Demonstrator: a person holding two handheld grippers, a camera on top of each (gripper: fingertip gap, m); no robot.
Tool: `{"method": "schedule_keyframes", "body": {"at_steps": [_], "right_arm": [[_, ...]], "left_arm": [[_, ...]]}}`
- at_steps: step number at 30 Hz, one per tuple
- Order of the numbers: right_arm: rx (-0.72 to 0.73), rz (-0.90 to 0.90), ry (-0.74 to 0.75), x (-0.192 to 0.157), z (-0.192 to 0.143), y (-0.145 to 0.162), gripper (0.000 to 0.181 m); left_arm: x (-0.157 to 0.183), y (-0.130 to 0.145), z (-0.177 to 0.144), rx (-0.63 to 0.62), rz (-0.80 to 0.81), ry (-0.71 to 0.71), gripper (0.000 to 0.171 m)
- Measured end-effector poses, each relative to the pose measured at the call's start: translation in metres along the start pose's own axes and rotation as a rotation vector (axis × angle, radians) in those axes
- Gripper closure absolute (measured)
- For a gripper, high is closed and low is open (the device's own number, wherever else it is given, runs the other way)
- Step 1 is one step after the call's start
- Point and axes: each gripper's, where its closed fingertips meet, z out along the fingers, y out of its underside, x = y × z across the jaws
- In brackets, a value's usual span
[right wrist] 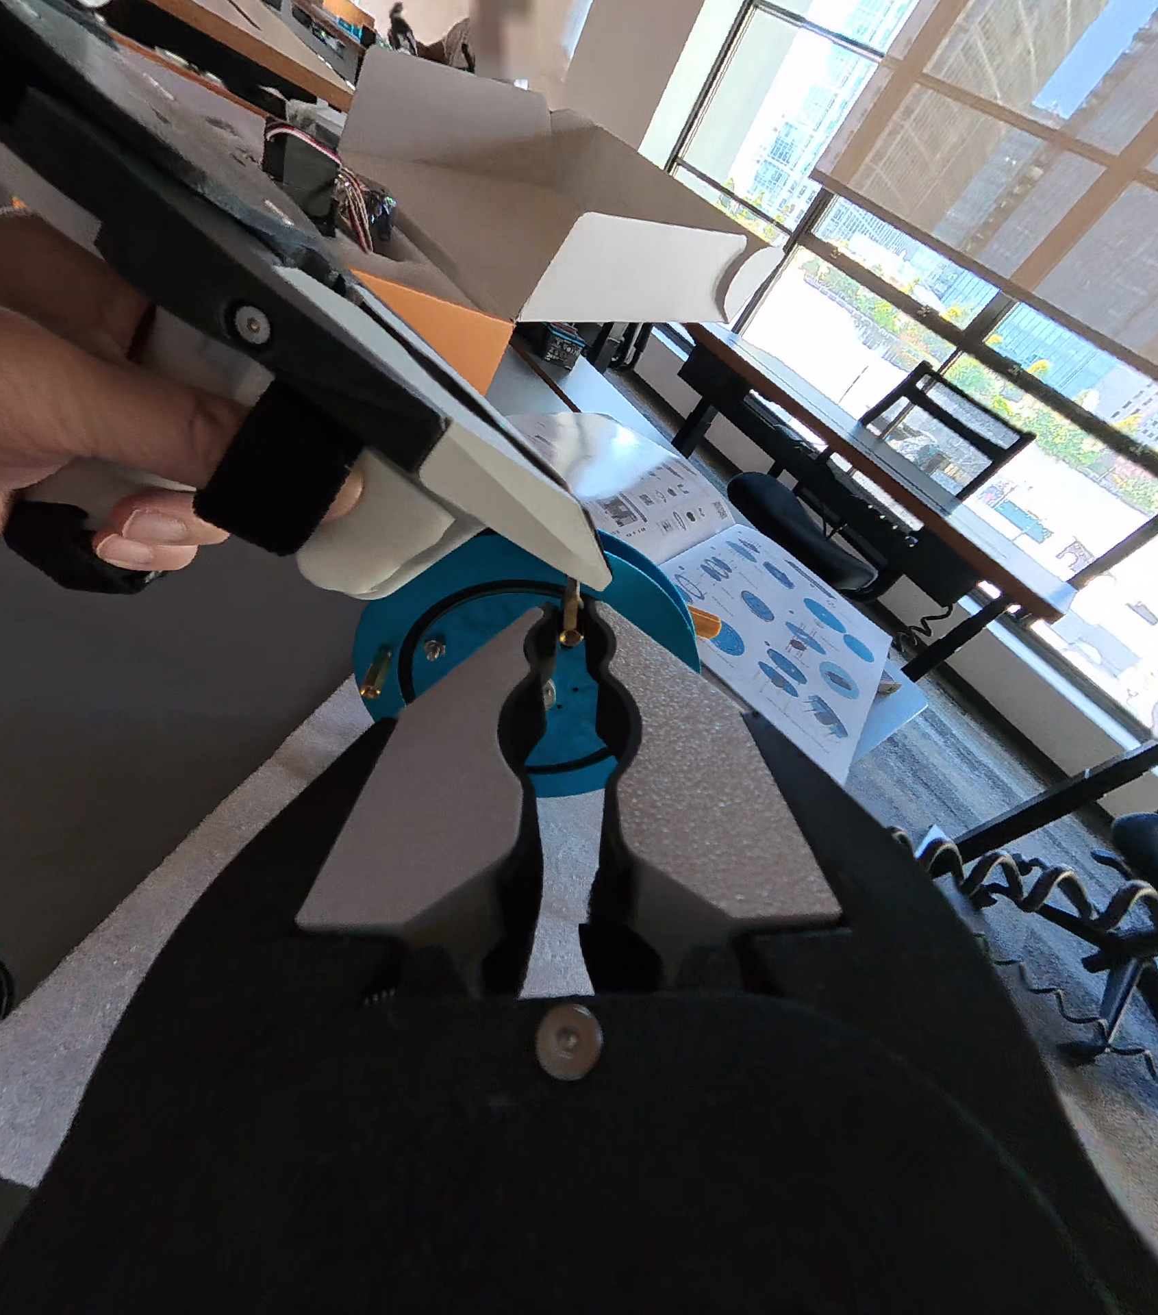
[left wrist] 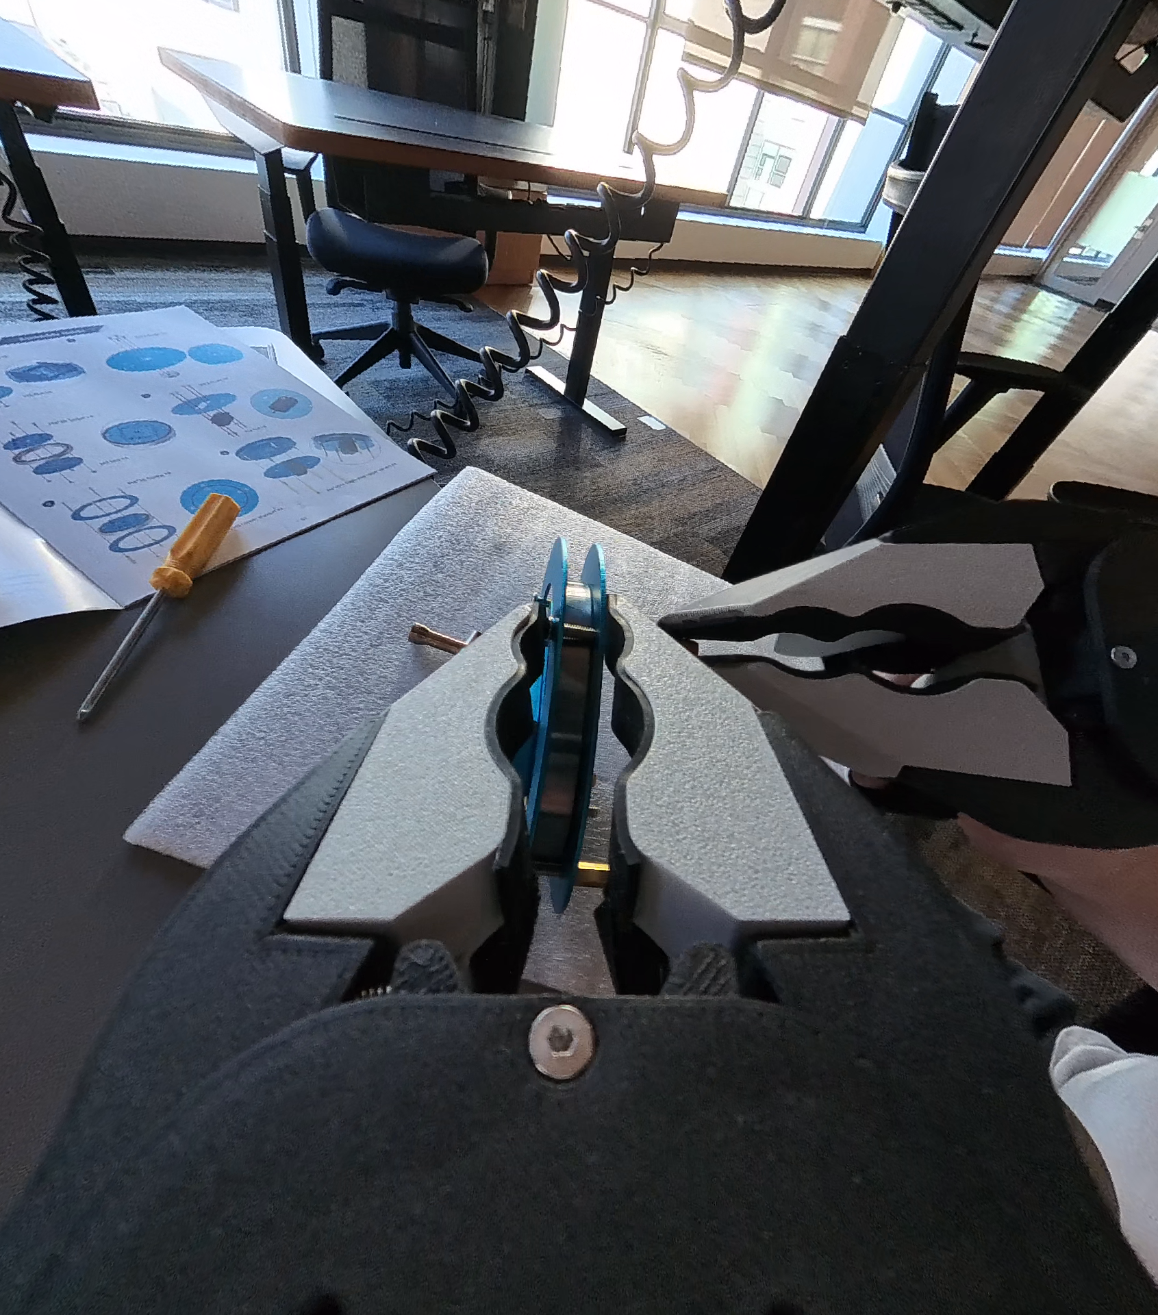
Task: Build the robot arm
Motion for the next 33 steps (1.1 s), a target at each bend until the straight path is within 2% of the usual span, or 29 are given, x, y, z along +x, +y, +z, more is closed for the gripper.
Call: {"method": "schedule_keyframes", "body": {"at_steps": [2,4,9,11,13,15,17,19,21,24,26,29,31,33], "right_arm": [[0.003,0.083,-0.024,0.0,0.001,0.0,0.176],[0.024,0.266,-0.066,0.0,0.002,0.0,0.177],[0.139,1.048,-0.258,0.0,0.0,0.002,0.176],[0.168,1.176,-0.294,0.0,-0.001,0.002,0.176],[0.198,1.038,-0.281,0.0,-0.004,-0.002,0.173],[0.188,0.706,-0.251,-0.002,-0.006,-0.005,0.156],[0.124,0.34,-0.148,0.002,-0.005,0.0,0.144],[0.07,0.006,-0.056,0.007,-0.005,0.002,0.145],[0.04,-0.211,-0.011,0.005,-0.004,-0.001,0.148],[-0.005,-0.335,0.043,0.003,0.001,0.0,0.161],[-0.002,-0.36,0.056,0.0,0.003,-0.003,0.172],[-0.007,-0.38,0.079,-0.001,0.005,-0.002,0.177],[0.004,-0.359,0.083,-0.002,0.005,-0.002,0.177],[0.029,-0.237,0.054,-0.001,0.004,-0.001,0.177]], "left_arm": [[-0.001,0.0,0.0,0.003,0.001,-0.006,0.157],[-0.002,0.0,-0.001,0.01,0.002,-0.015,0.158],[-0.001,0.0,-0.001,0.017,0.033,-0.037,0.158],[0.001,0.001,-0.001,0.011,0.051,-0.044,0.157],[0.002,0.001,0.0,0.01,0.044,-0.035,0.157],[0.0,0.001,-0.001,0.016,0.029,-0.031,0.158],[-0.002,0.001,-0.003,0.019,0.017,-0.028,0.158],[-0.003,0.001,-0.004,0.021,0.01,-0.027,0.158],[-0.003,0.001,-0.004,0.021,0.01,-0.03,0.158],[-0.004,0.001,-0.004,0.02,0.01,-0.034,0.158],[-0.004,0.001,-0.003,0.018,0.012,-0.036,0.158],[-0.005,0.0,-0.003,0.014,0.016,-0.043,0.158],[-0.005,0.001,-0.003,0.012,0.015,-0.037,0.158],[-0.005,0.001,-0.003,0.013,0.014,-0.035,0.158]]}}
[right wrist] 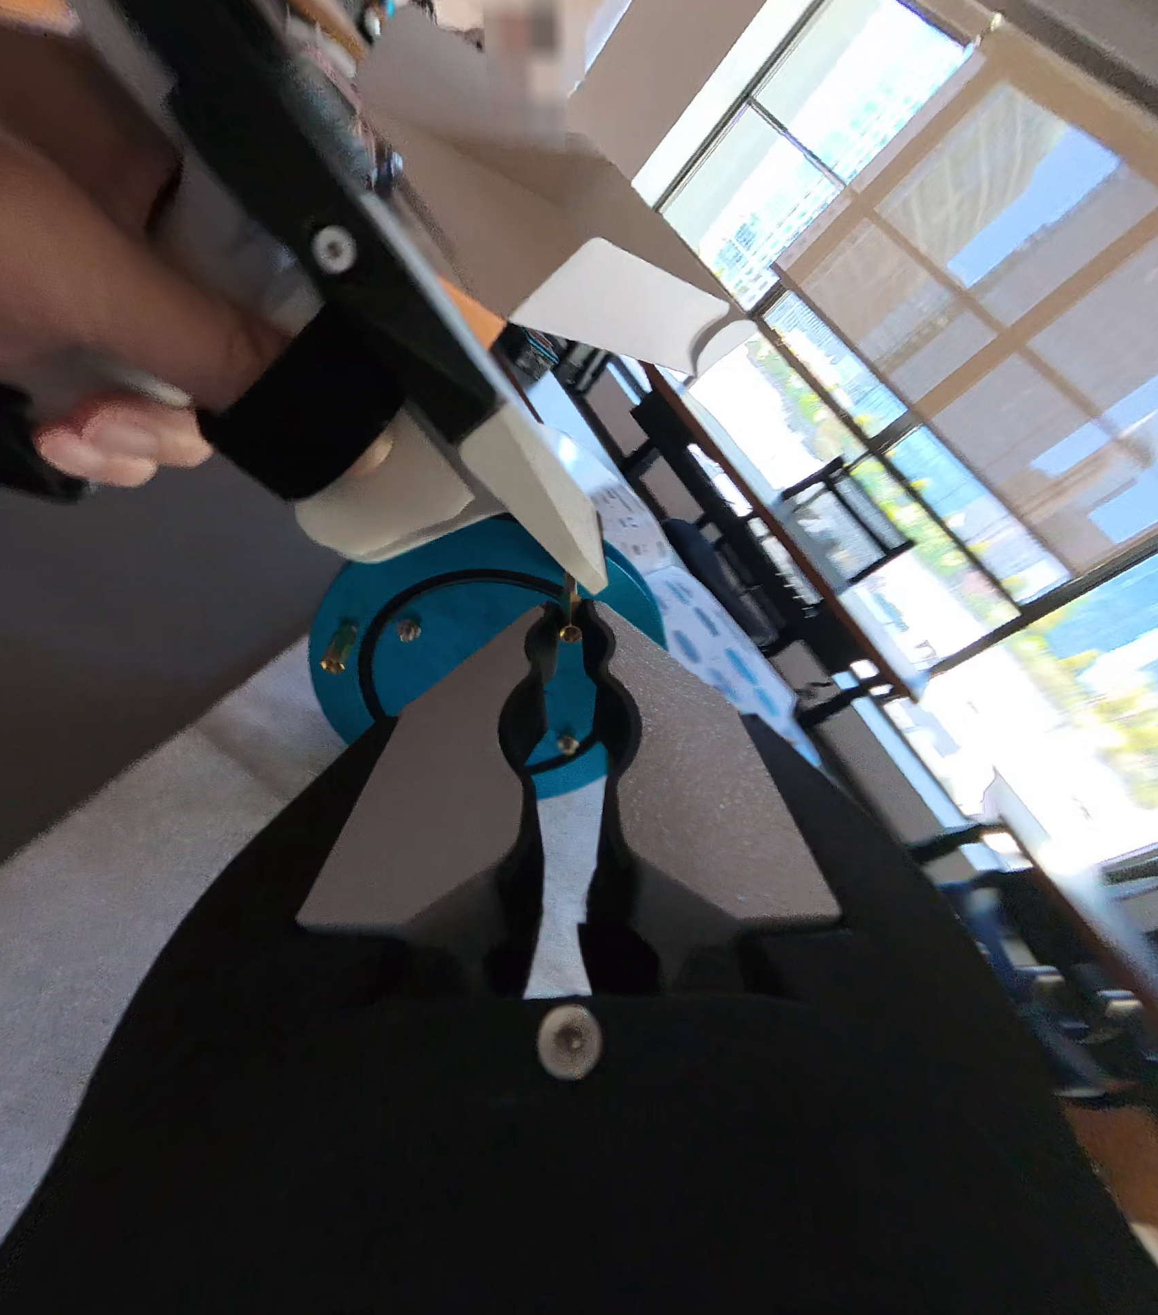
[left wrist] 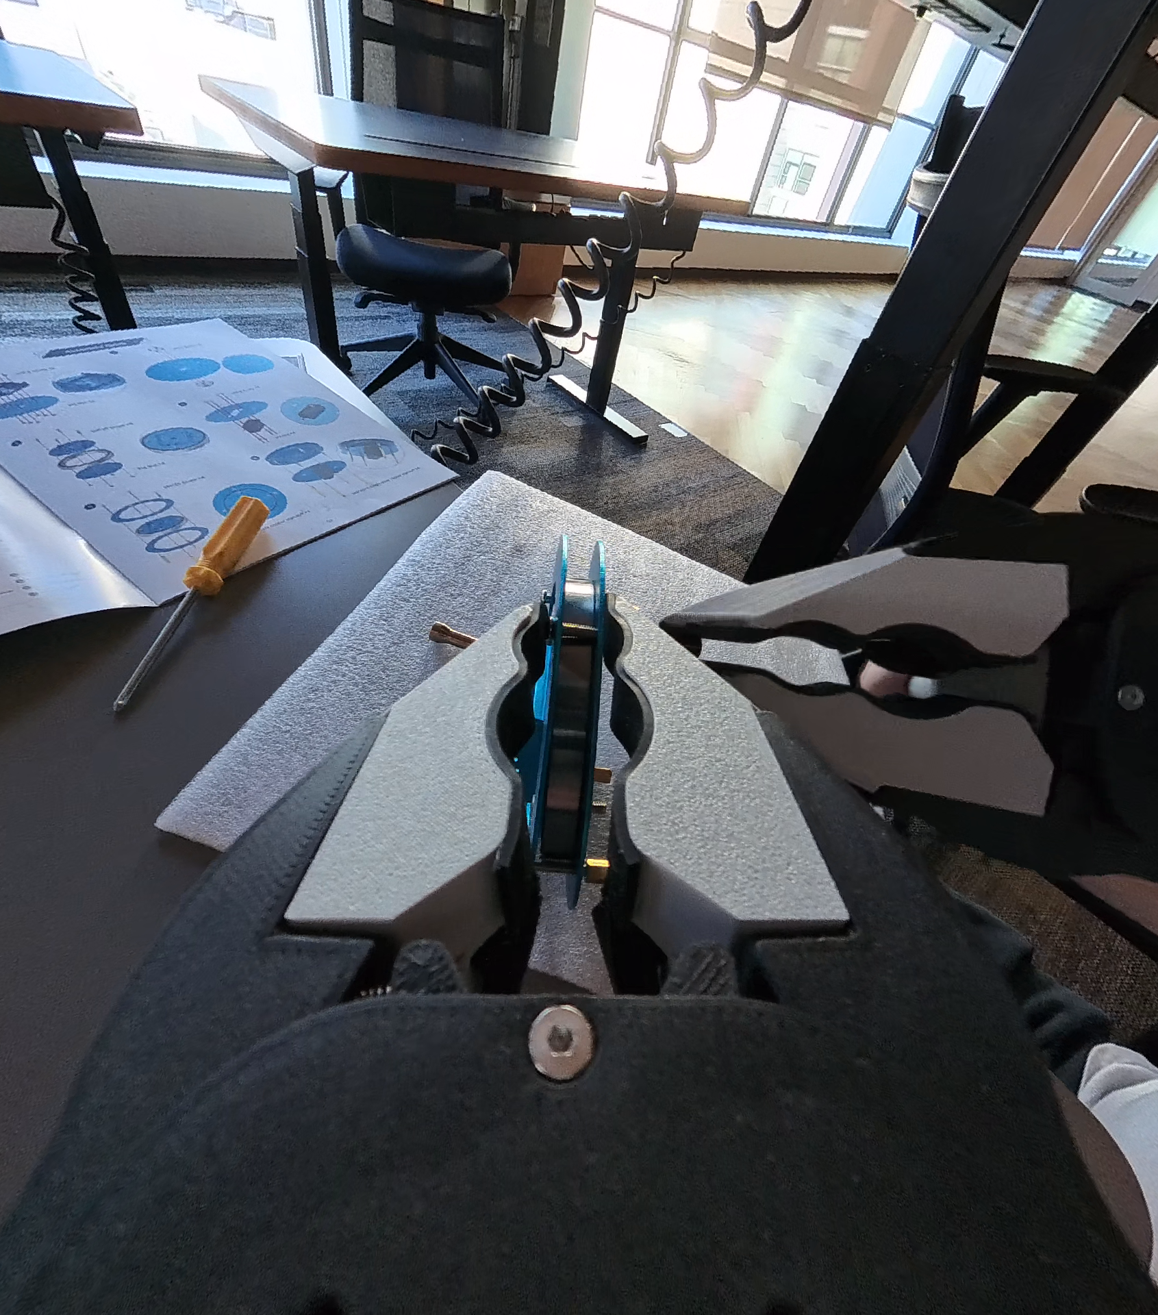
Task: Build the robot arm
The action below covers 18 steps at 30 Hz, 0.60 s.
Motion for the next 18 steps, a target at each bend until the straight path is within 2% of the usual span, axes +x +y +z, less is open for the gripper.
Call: {"method": "schedule_keyframes", "body": {"at_steps": [5,11,12,14,15,18], "right_arm": [[0.115,0.586,-0.104,0.0027,-0.0022,0.0022,0.177],[0.197,1.487,-0.295,0.0028,-0.0019,0.0052,0.176],[0.199,1.56,-0.307,0.0025,-0.0025,0.0053,0.176],[0.216,1.539,-0.298,0.003,-0.0046,0.0039,0.175],[0.235,1.424,-0.287,0.0036,-0.006,0.0015,0.174],[0.179,0.844,-0.22,-0.0045,-0.0057,0.0051,0.156]], "left_arm": [[0.0019,-0.0002,0.0021,0.002,0.03,-0.017,0.158],[0.0018,-0.0008,0.003,0.001,0.068,-0.045,0.158],[0.0025,-0.0007,0.003,0.004,0.065,-0.042,0.158],[0.0045,-0.0005,0.0029,0.009,0.061,-0.032,0.158],[0.0048,-0.0004,0.0027,0.011,0.058,-0.03,0.158],[0.0031,-0.0003,0.0016,0.014,0.05,-0.028,0.158]]}}
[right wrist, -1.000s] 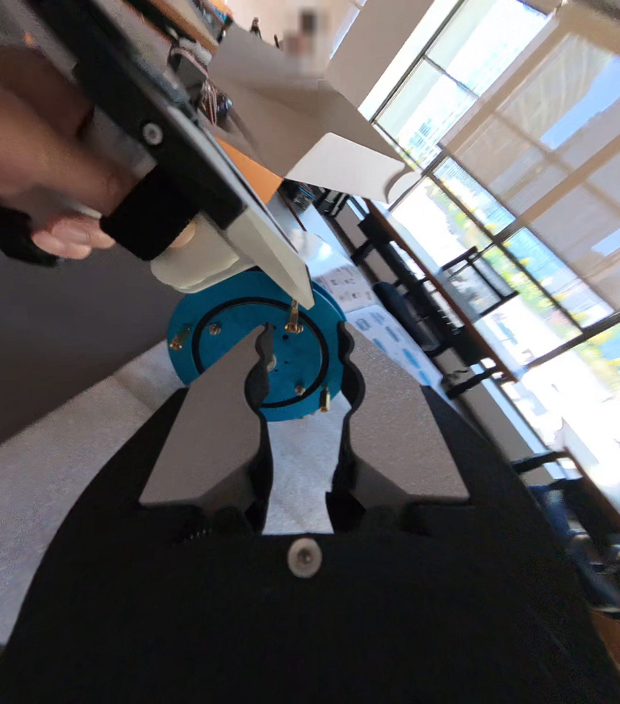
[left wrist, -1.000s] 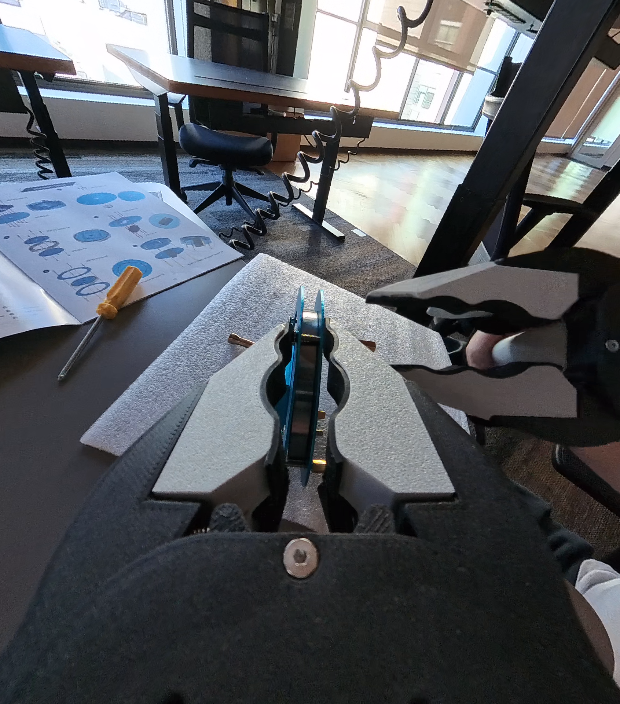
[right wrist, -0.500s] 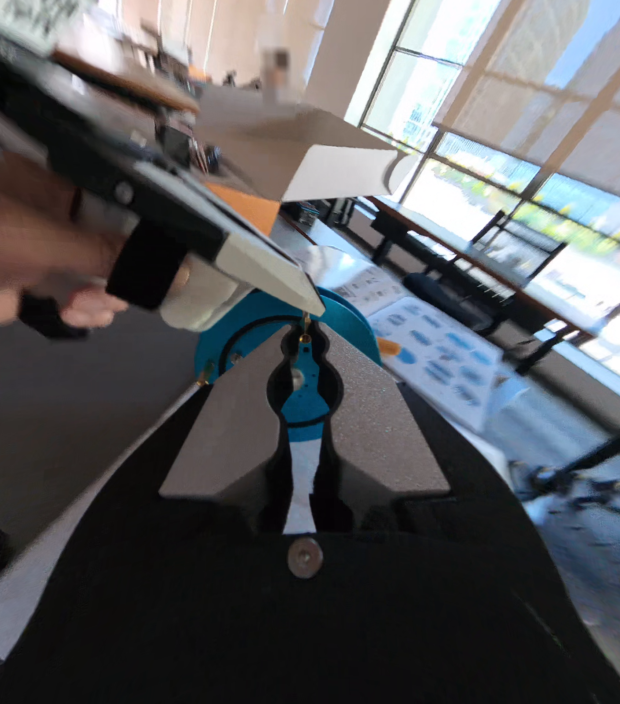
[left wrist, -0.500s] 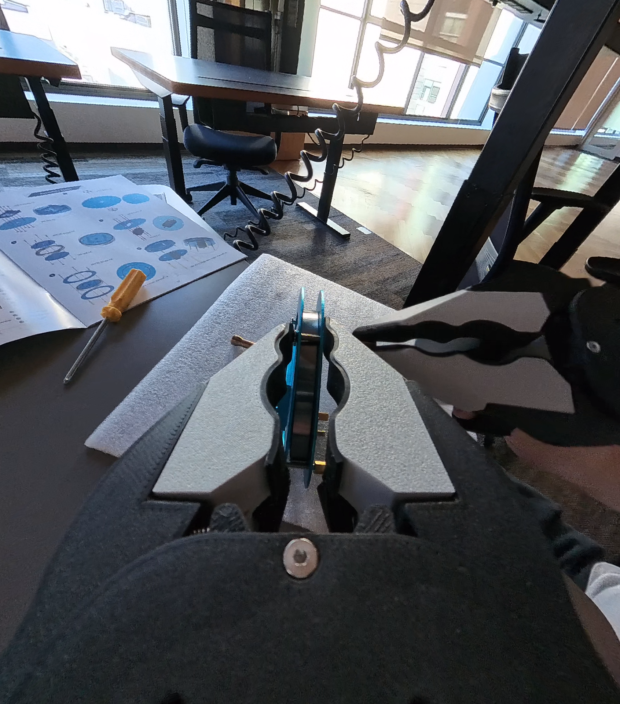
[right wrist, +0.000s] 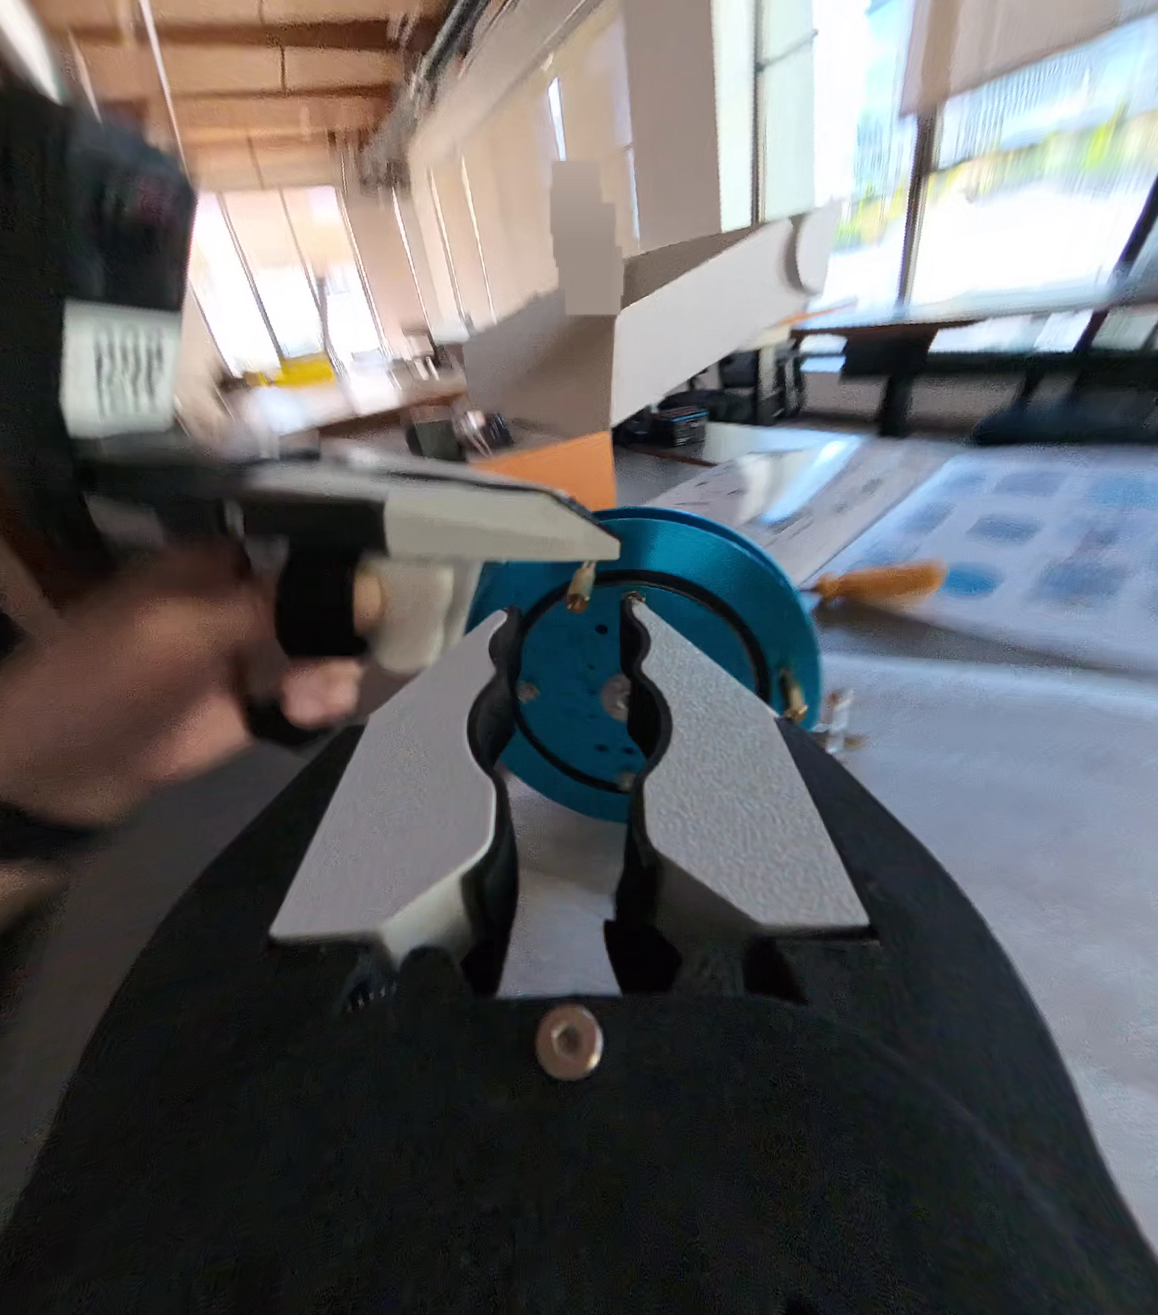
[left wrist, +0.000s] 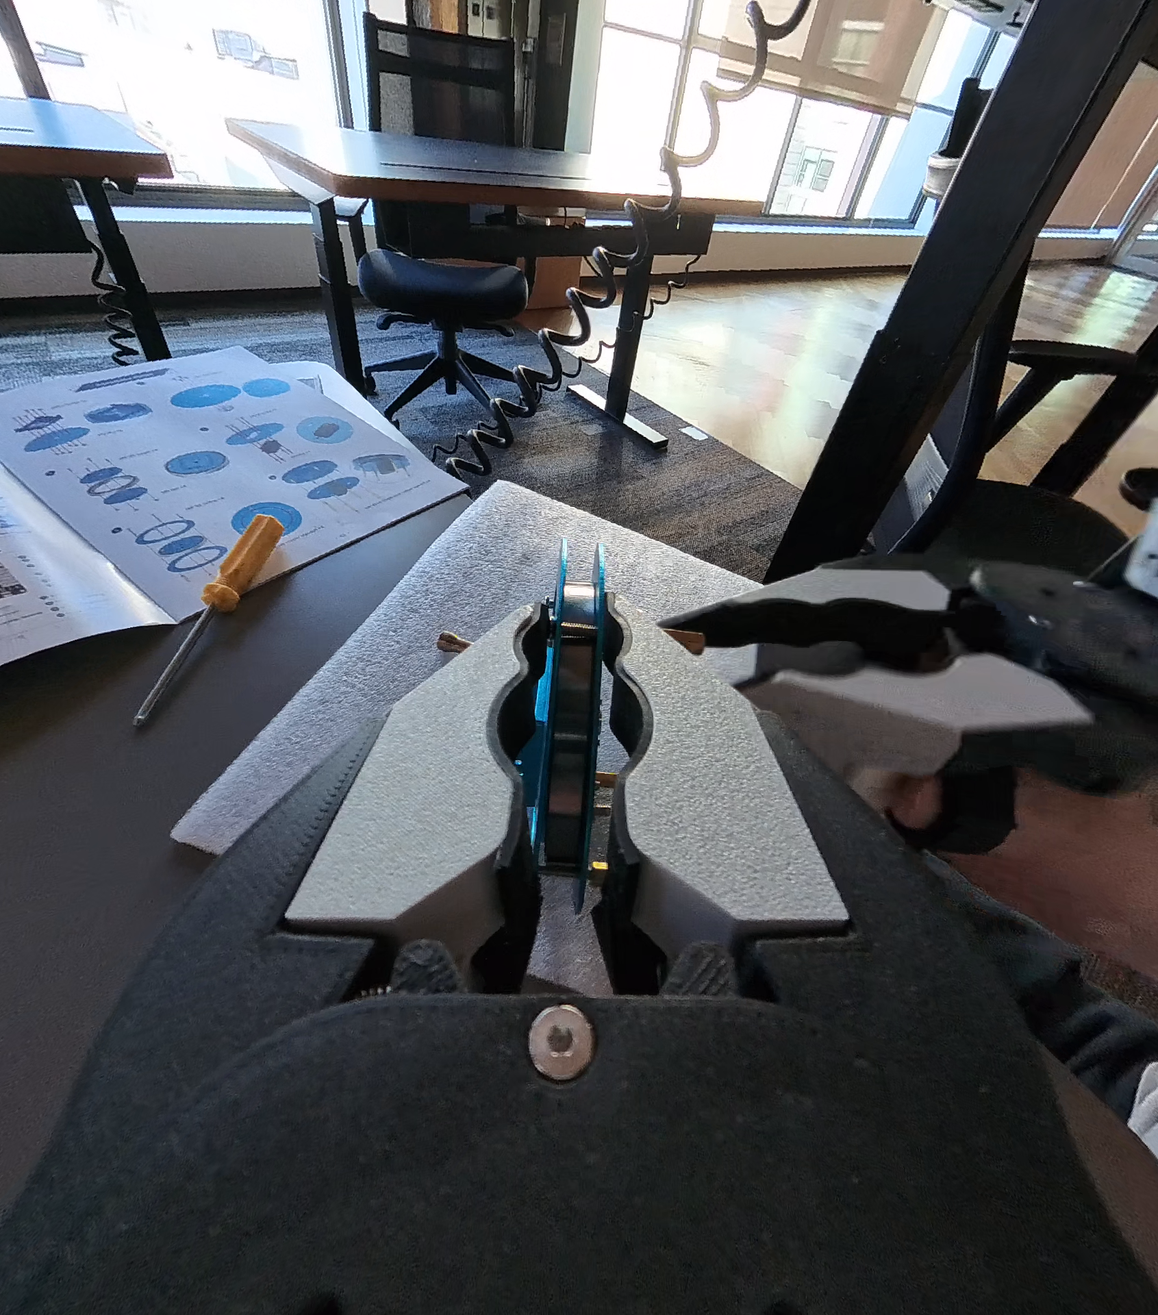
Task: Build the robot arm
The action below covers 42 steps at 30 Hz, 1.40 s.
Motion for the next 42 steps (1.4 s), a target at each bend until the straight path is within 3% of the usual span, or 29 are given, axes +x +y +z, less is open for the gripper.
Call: {"method": "schedule_keyframes", "body": {"at_steps": [3,5,10,13,15,19,20,21,23,25,28,30,33,42], "right_arm": [[-0.133,-0.571,0.151,0.007,0.0,0.007,0.153],[-0.137,-0.792,0.224,0.004,0.001,-0.002,0.16],[-0.177,-0.875,0.27,0.005,0.008,-0.006,0.176],[-0.158,-0.683,0.237,0.004,0.007,-0.006,0.177],[-0.099,-0.329,0.183,0.004,0.005,-0.005,0.177],[0.066,0.553,0.046,0.004,0.003,-0.004,0.176],[0.093,0.675,0.019,0.003,0.002,-0.004,0.176],[0.096,0.671,0.014,0.002,0.001,-0.005,0.176],[0.062,0.421,0.041,0.001,0.001,-0.007,0.173],[0.007,0.057,0.103,0.003,0.0,-0.008,0.152],[-0.107,-0.434,0.18,0.003,0.0,-0.007,0.161],[-0.138,-0.623,0.208,0.0,0.002,-0.01,0.167],[-0.171,-0.669,0.234,0.001,0.007,-0.009,0.177],[-0.201,-0.596,0.211,0.003,0.007,-0.006,0.177]], "left_arm": [[-0.002,0.0,-0.001,0.001,-0.02,0.006,0.158],[-0.003,0.0,-0.001,0.002,-0.027,0.007,0.158],[-0.004,0.0,-0.001,0.0,-0.024,0.0,0.158],[-0.003,0.0,-0.001,0.001,-0.021,0.002,0.158],[-0.002,0.0,-0.001,0.01,-0.014,-0.002,0.158],[0.0,-0.001,0.001,0.01,0.033,-0.031,0.159],[0.002,-0.001,0.001,0.007,0.036,-0.027,0.159],[0.002,0.0,0.001,0.004,0.036,-0.023,0.159],[0.003,0.0,0.001,0.003,0.036,-0.022,0.158],[0.001,0.0,0.0,0.005,0.029,-0.023,0.159],[-0.002,0.0,-0.001,0.007,0.003,-0.015,0.159],[-0.002,0.0,-0.001,0.008,-0.003,-0.013,0.159],[-0.003,0.0,-0.001,0.008,0.002,-0.023,0.159],[-0.003,0.0,-0.001,0.01,-0.002,-0.015,0.159]]}}
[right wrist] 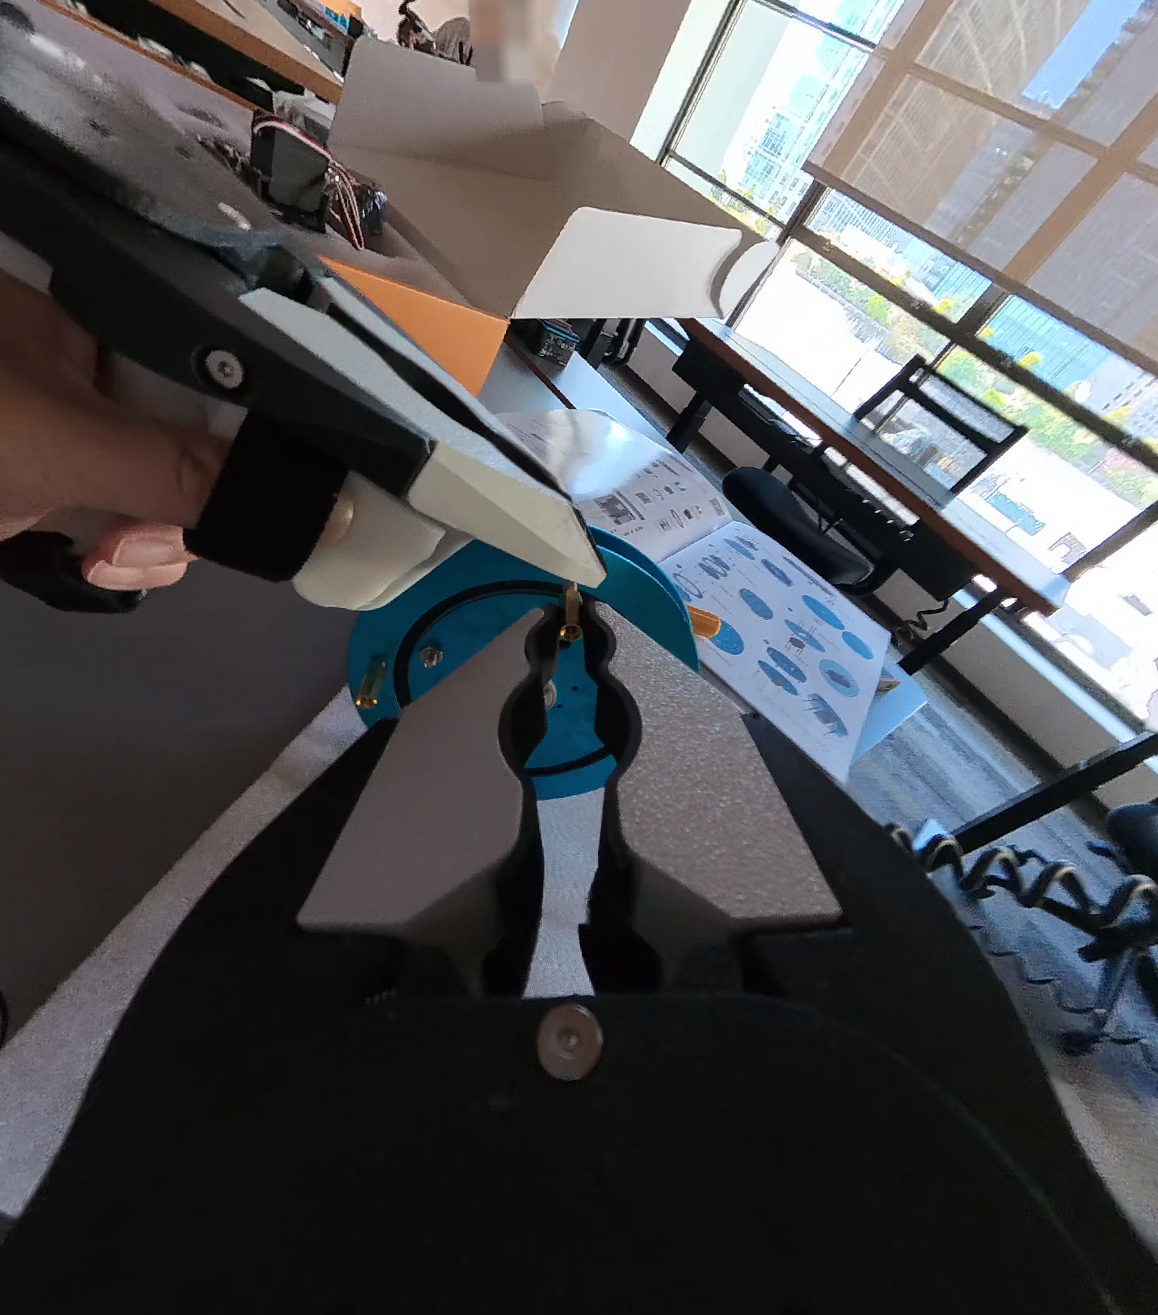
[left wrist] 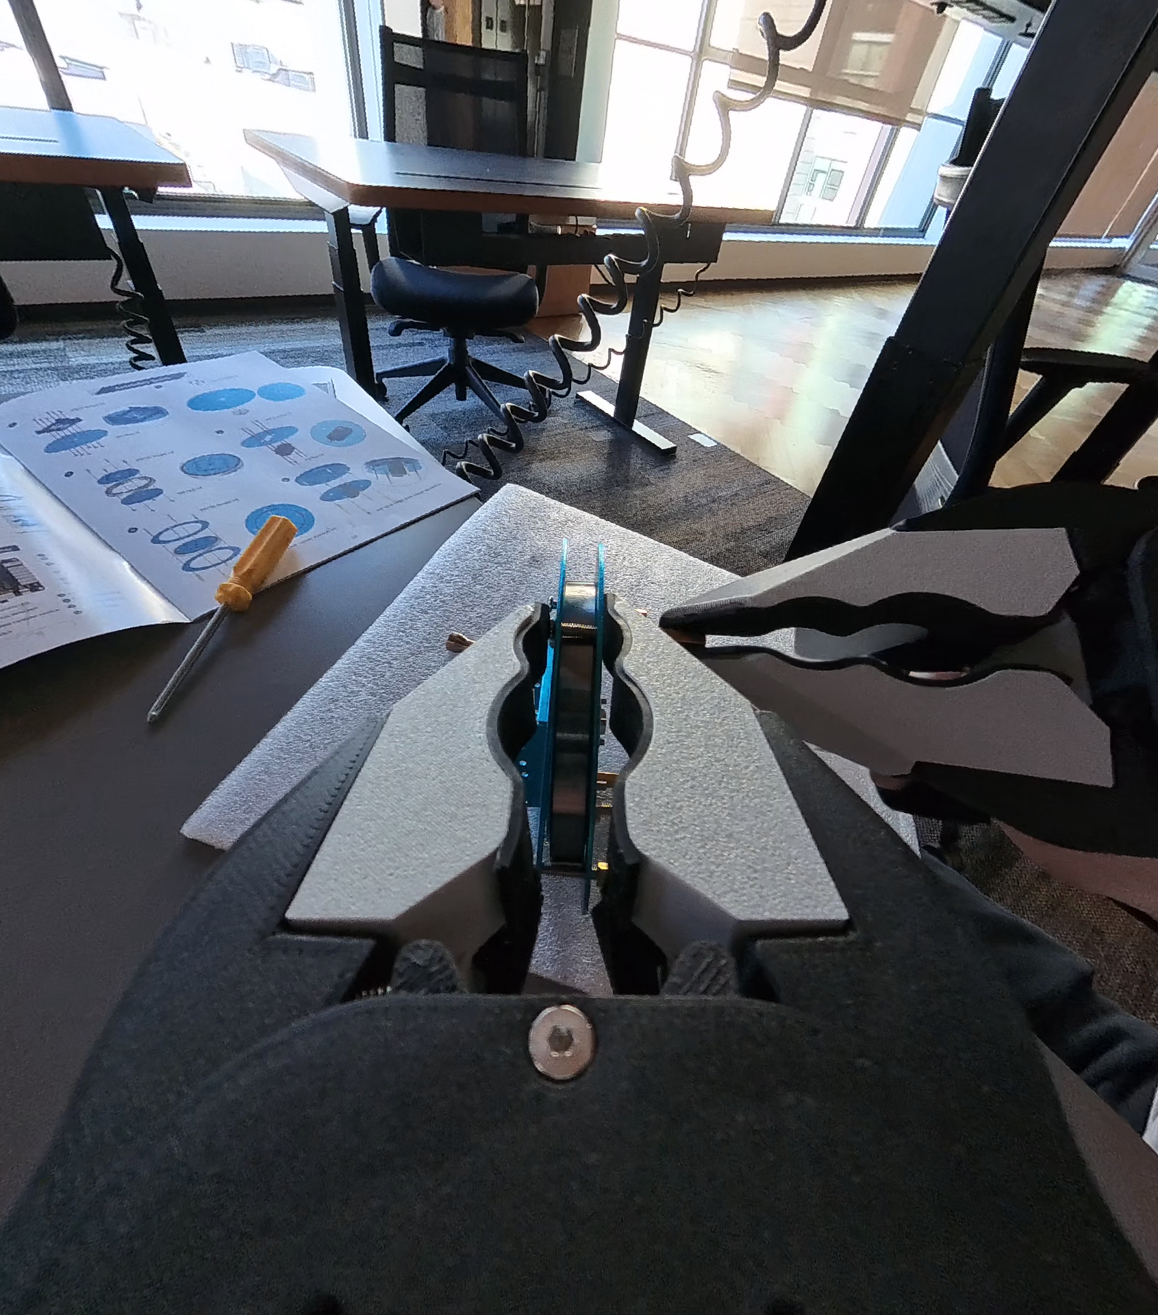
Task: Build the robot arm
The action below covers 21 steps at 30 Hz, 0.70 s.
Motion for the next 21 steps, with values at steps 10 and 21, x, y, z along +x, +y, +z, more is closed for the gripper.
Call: {"method": "schedule_keyframes", "body": {"at_steps": [10,21], "right_arm": [[0.181,1.244,-0.281,-0.002,-0.005,0.001,0.175],[0.044,-0.247,0.069,0.0,0.002,-0.001,0.172]], "left_arm": [[0.005,0.0,0.0,0.003,0.036,-0.017,0.159],[0.001,0.0,0.0,0.003,0.005,-0.014,0.159]]}}
